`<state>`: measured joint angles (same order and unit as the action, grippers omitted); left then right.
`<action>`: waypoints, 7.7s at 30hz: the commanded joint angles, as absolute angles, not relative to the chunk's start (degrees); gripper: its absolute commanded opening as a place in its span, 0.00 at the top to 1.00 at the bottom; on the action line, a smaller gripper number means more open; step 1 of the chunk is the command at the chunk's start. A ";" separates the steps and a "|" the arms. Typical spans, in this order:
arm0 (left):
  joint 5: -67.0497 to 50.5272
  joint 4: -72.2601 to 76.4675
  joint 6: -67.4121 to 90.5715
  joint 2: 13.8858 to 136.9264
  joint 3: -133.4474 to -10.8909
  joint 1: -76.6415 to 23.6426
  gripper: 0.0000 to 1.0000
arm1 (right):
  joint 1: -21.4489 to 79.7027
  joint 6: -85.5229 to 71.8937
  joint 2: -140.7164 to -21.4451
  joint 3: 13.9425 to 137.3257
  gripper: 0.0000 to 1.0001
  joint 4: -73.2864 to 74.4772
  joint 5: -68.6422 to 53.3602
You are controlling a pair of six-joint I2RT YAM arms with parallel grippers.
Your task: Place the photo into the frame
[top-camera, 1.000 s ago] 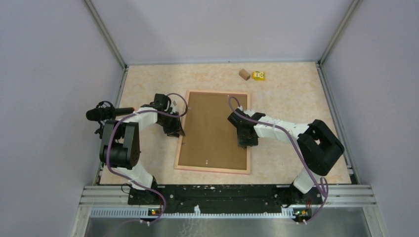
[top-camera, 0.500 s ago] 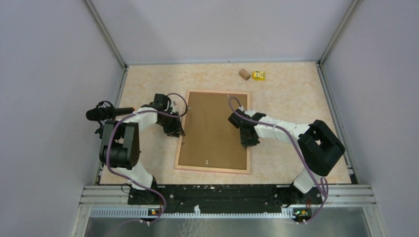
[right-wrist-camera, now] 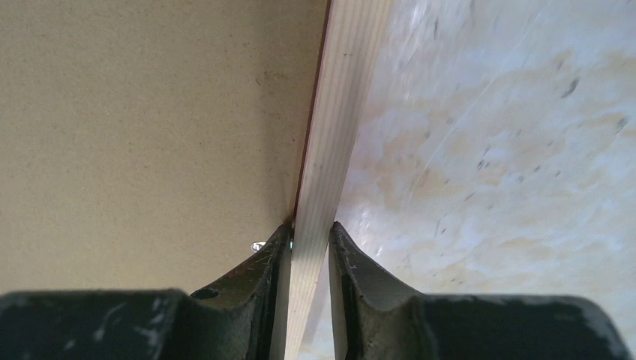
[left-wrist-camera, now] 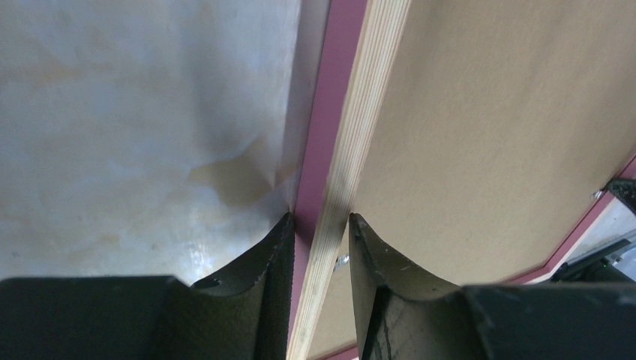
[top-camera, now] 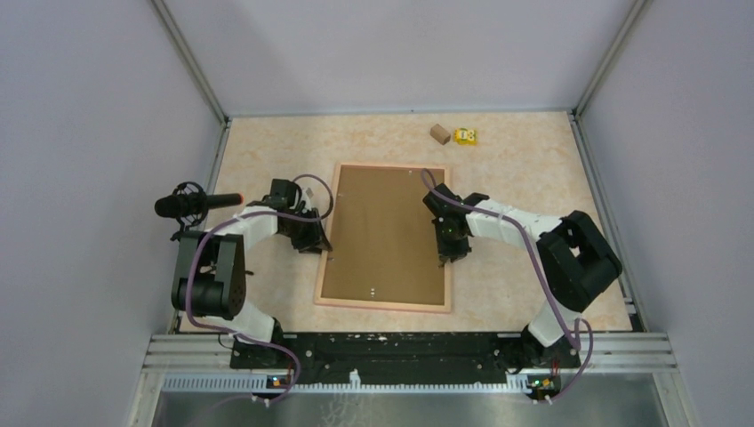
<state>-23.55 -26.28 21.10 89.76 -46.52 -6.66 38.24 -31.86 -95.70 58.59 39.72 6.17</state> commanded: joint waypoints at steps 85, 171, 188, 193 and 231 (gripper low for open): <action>-9.60 -32.96 21.73 76.30 -47.82 -8.48 0.02 | 23.10 -9.91 -100.79 61.83 1.00 30.12 15.71; -38.10 -17.56 14.14 61.50 -43.56 -8.69 0.01 | 28.46 -29.88 -82.71 44.25 0.76 34.15 9.17; -2.34 -10.06 -5.41 54.49 -39.38 -67.42 0.01 | 28.37 -39.49 -72.63 49.71 1.00 39.11 0.59; 15.56 -3.15 -15.55 64.70 -38.38 -83.54 0.01 | 27.78 -41.45 -70.66 52.35 1.00 40.91 -1.86; 16.30 8.18 -9.62 51.78 -29.93 -82.43 0.01 | 31.95 -40.83 -82.19 42.75 0.35 34.47 -14.75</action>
<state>26.37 12.56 -17.82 58.67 -33.78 -85.49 28.51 -41.10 -77.78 43.46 36.86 -12.53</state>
